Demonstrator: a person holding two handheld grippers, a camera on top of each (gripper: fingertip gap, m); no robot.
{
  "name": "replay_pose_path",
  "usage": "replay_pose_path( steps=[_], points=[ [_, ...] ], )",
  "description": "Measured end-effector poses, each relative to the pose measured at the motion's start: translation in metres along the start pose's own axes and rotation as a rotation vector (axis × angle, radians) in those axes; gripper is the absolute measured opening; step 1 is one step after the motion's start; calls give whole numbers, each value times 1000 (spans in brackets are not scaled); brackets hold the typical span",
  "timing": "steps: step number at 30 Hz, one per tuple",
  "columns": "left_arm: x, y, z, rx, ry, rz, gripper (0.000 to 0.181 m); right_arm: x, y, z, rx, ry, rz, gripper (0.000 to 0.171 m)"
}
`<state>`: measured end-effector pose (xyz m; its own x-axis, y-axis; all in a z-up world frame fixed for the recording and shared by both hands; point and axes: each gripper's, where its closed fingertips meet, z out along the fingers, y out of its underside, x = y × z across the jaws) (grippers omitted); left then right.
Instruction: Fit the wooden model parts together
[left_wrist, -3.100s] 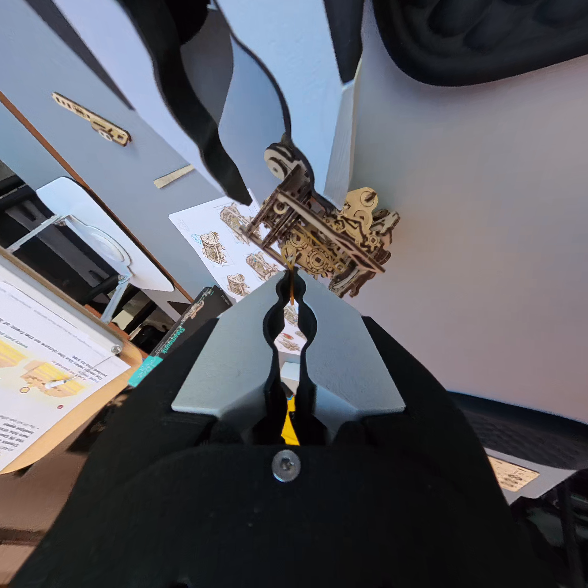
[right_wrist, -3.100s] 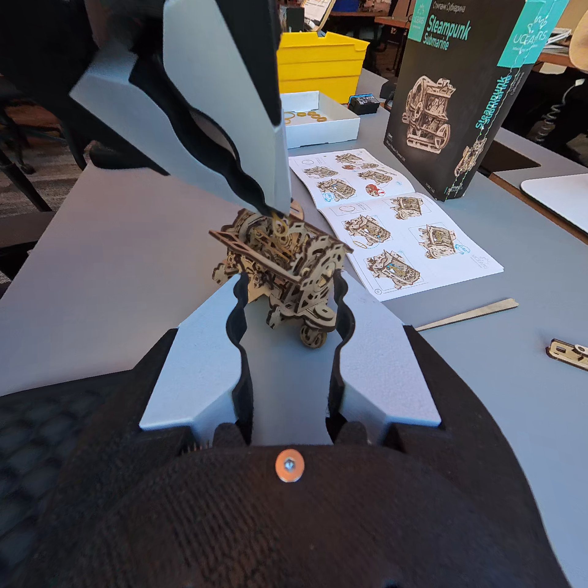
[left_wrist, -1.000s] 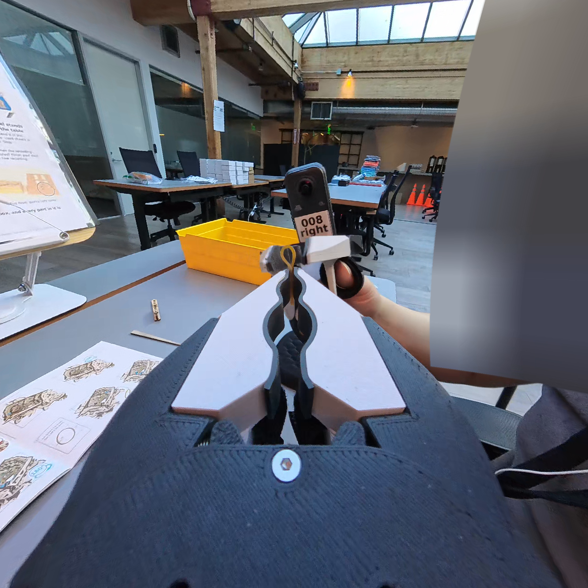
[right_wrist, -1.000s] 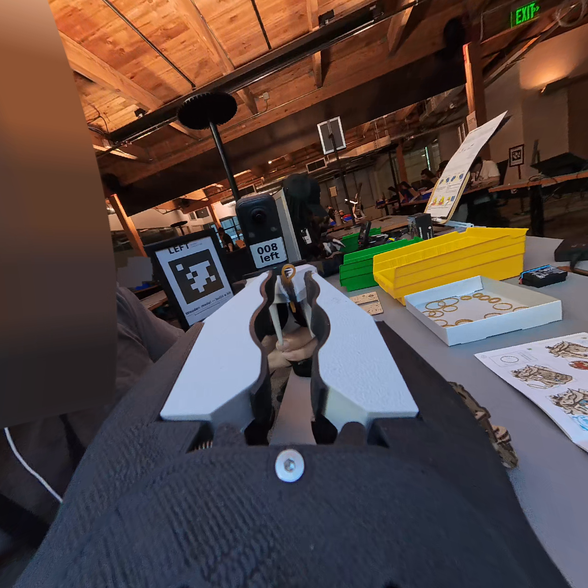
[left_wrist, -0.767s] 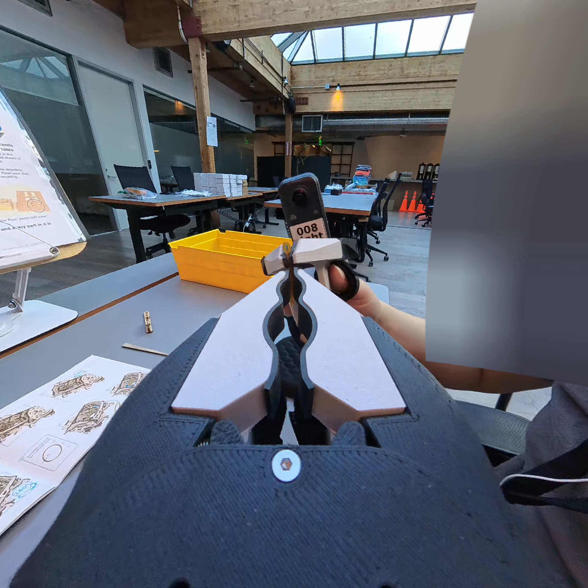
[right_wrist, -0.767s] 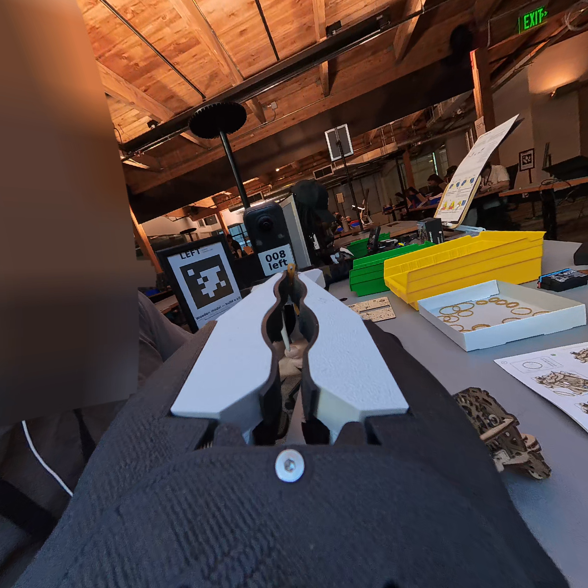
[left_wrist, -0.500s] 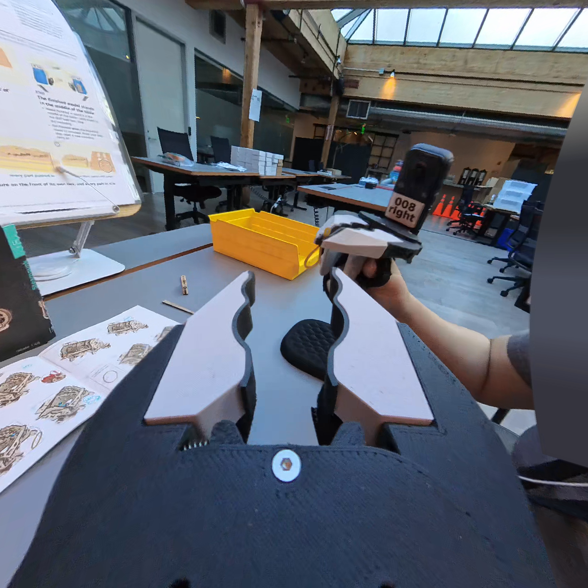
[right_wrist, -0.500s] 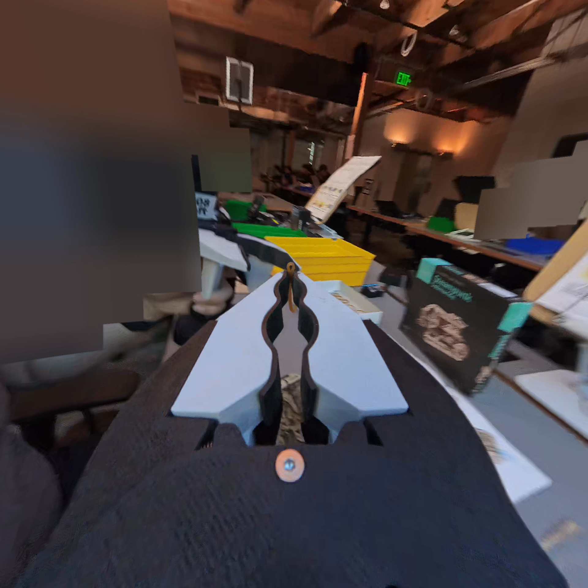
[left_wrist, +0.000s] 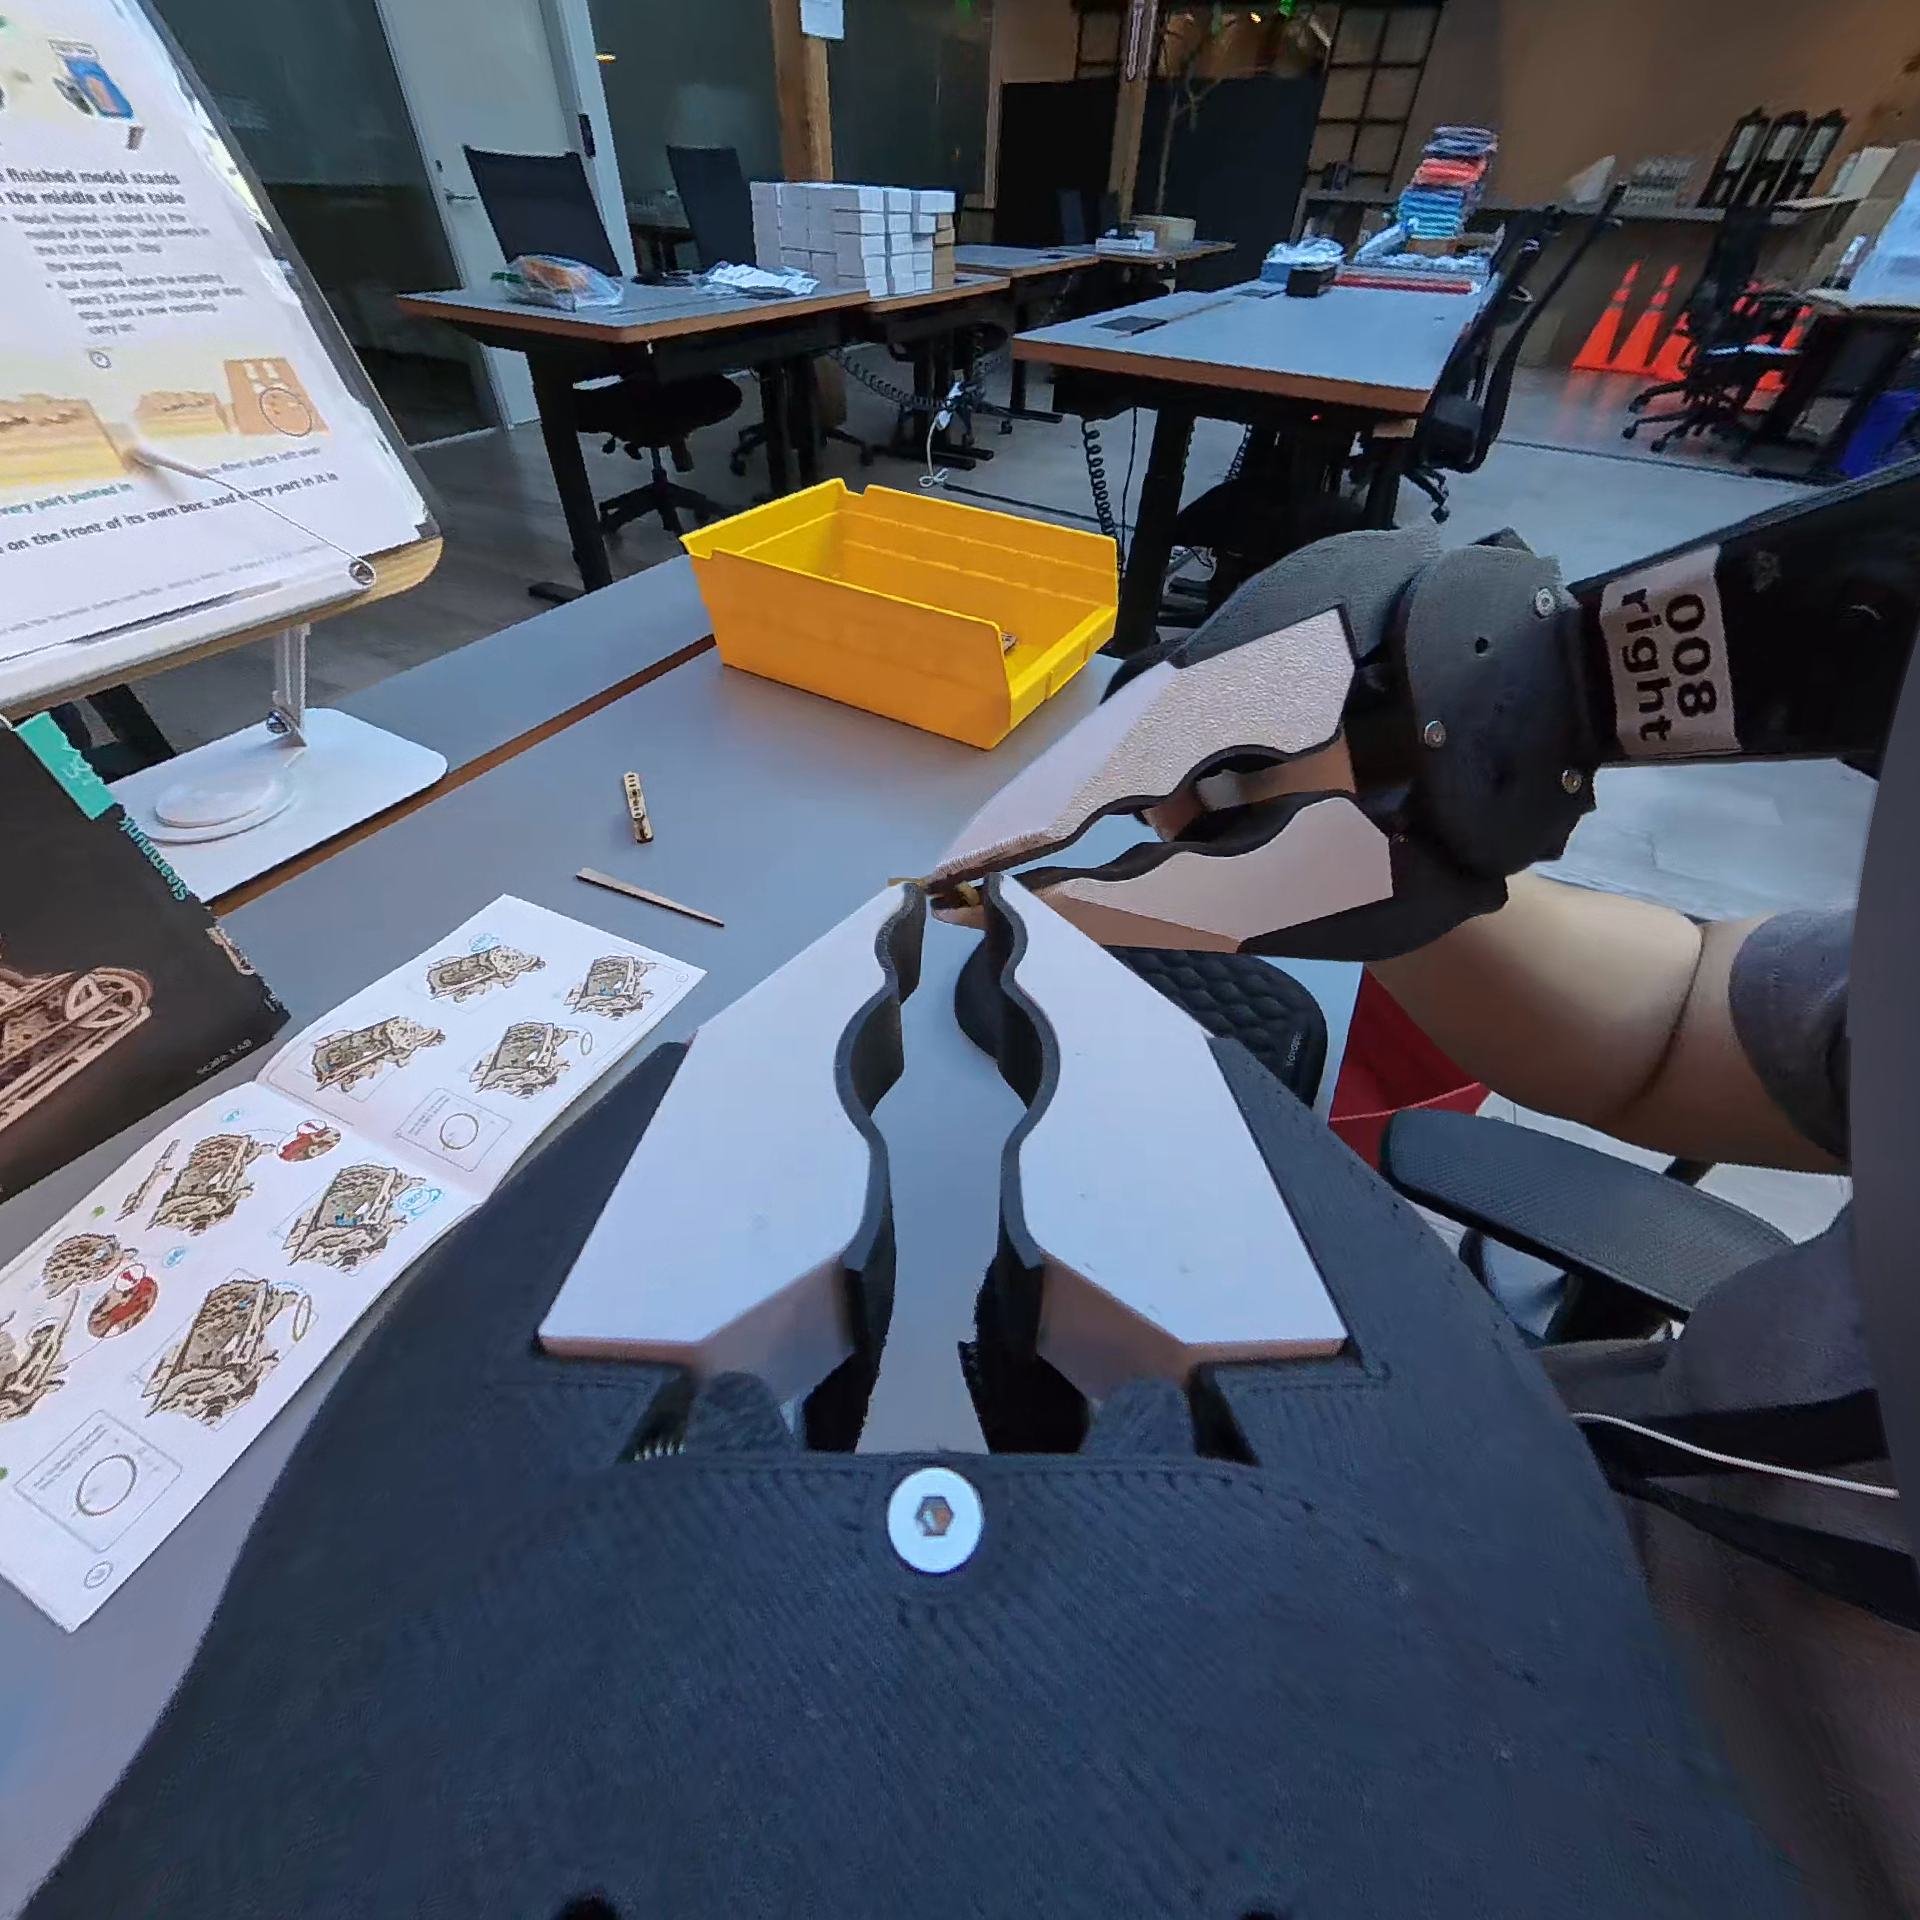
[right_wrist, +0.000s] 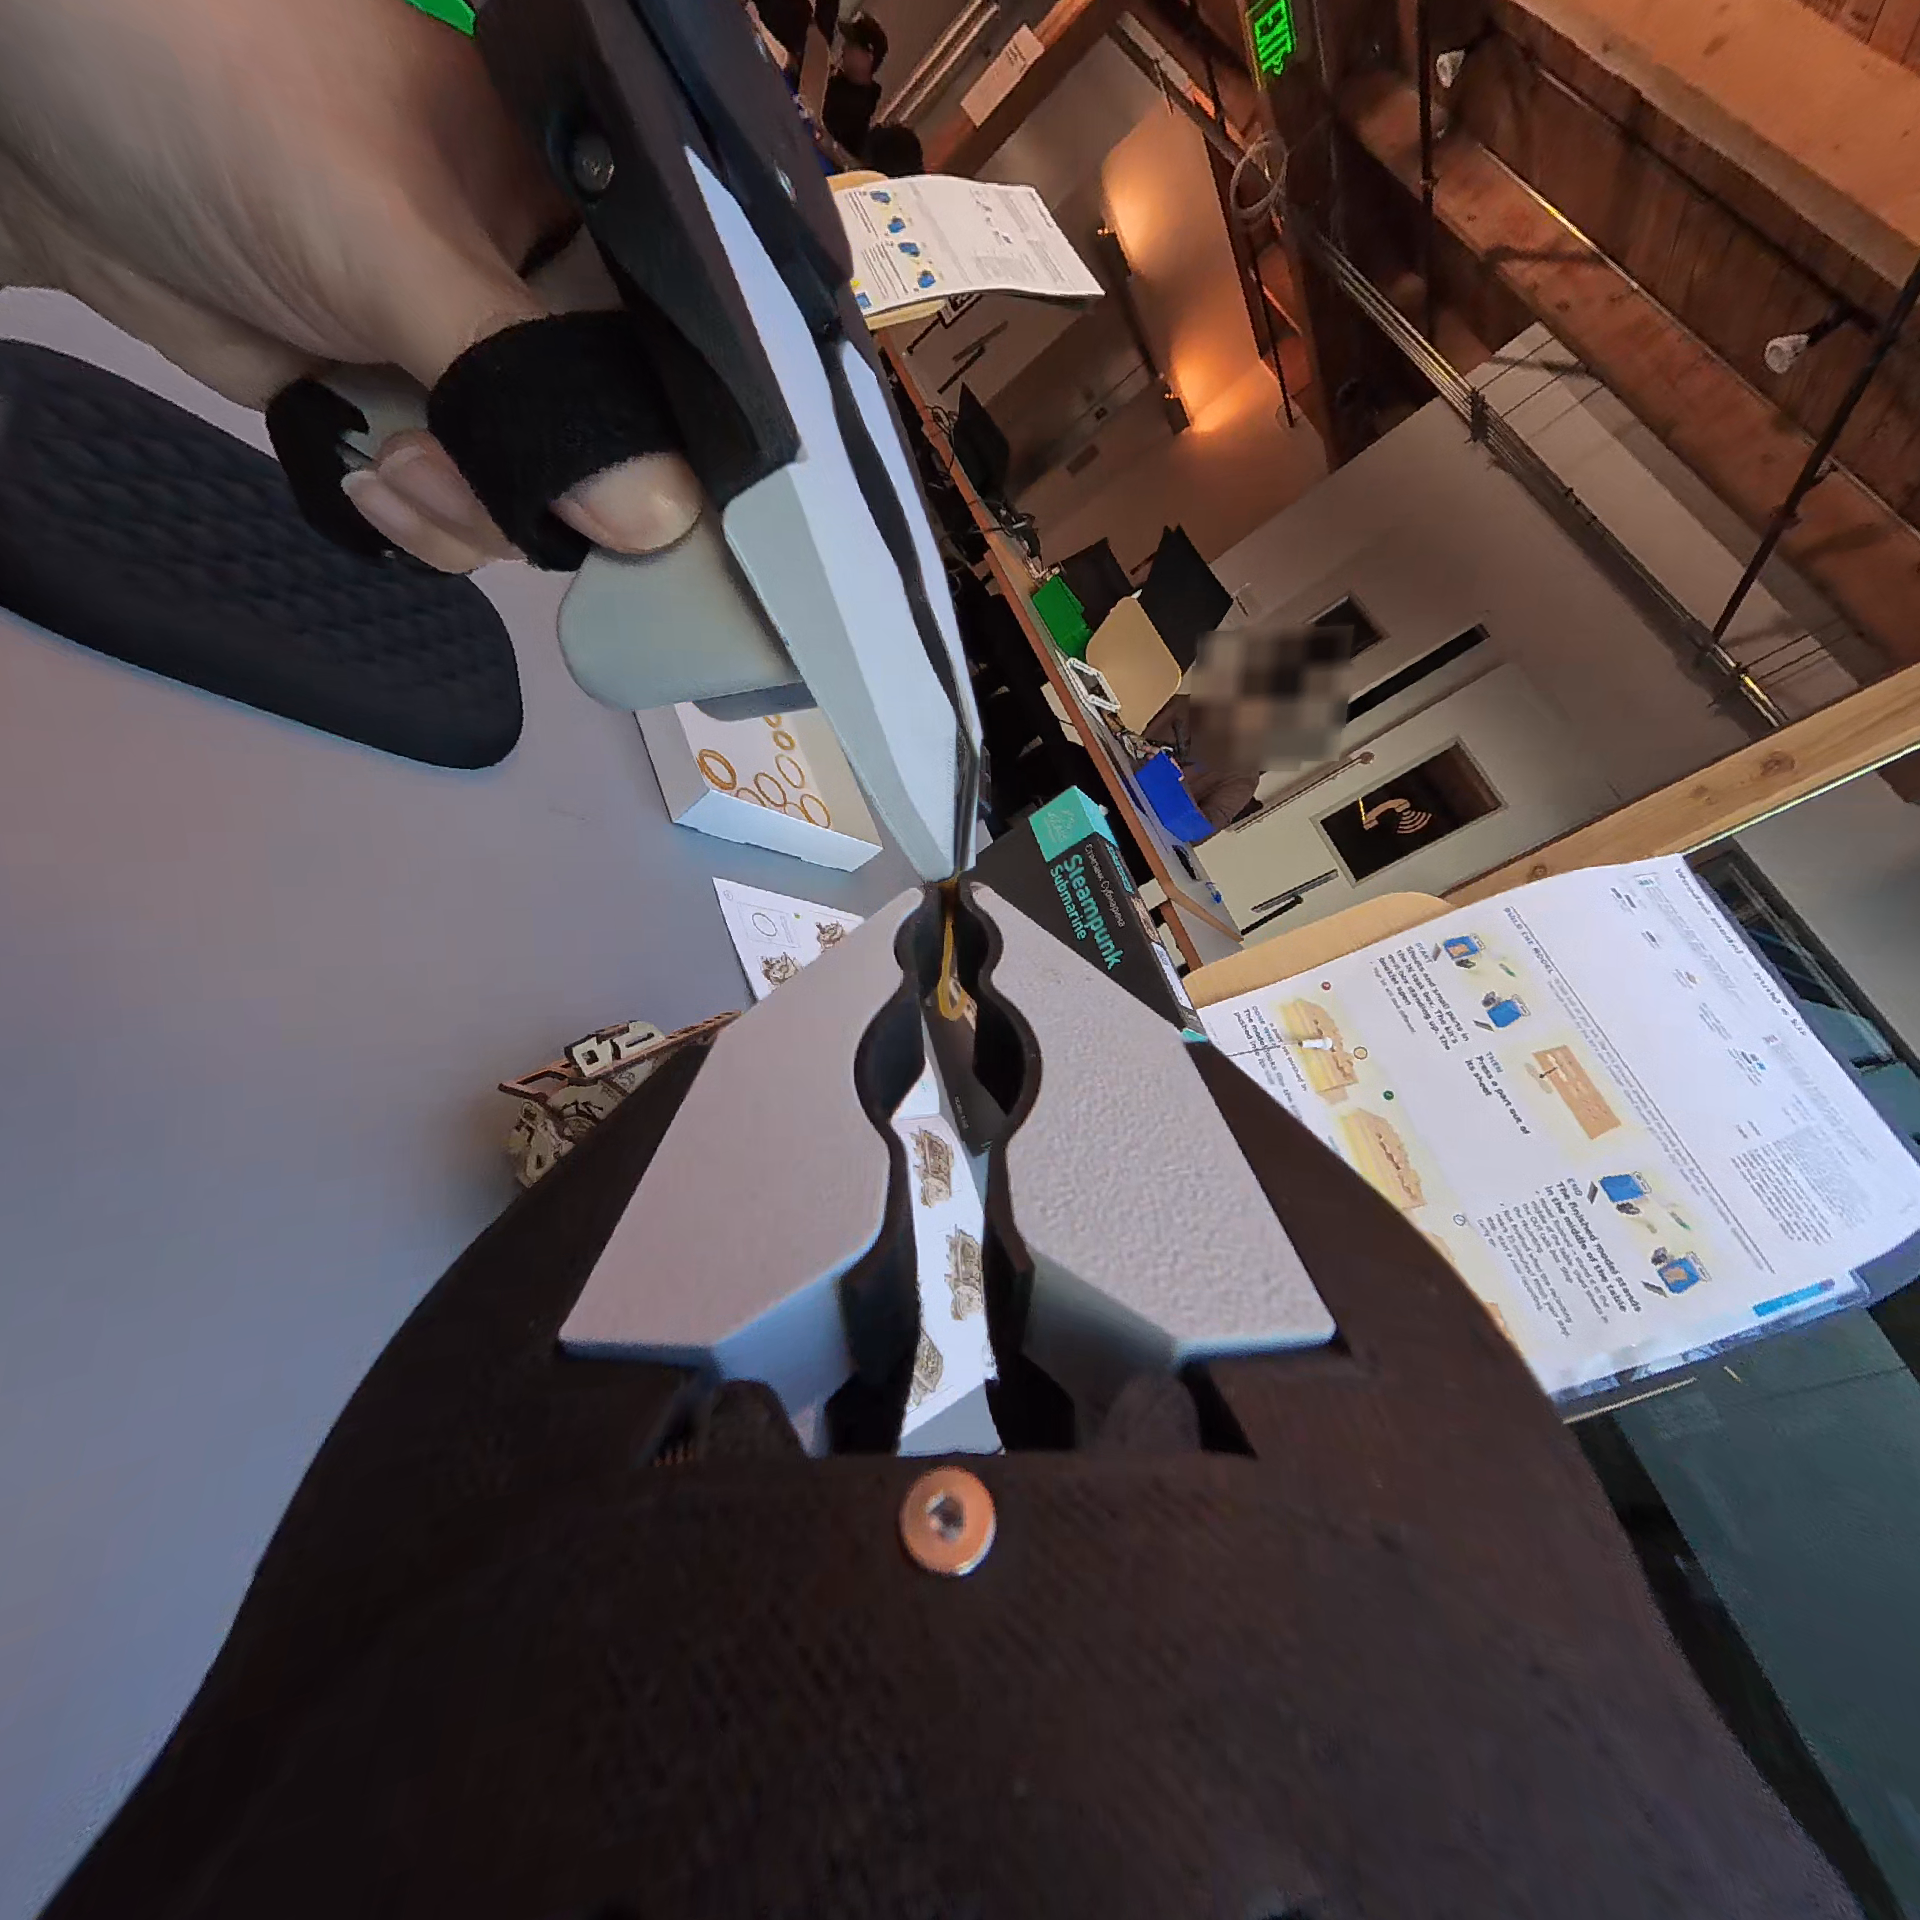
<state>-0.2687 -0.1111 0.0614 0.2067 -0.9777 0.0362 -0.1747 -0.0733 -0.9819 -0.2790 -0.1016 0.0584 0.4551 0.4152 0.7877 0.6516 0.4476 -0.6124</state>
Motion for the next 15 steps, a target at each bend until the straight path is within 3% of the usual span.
replay_pose_path(
  steps=[15],
  points=[
    [-3, 12, 4, -44, 48, -23, 0, -9, 9, 6, -29, -8, -47, 0]
  ],
)
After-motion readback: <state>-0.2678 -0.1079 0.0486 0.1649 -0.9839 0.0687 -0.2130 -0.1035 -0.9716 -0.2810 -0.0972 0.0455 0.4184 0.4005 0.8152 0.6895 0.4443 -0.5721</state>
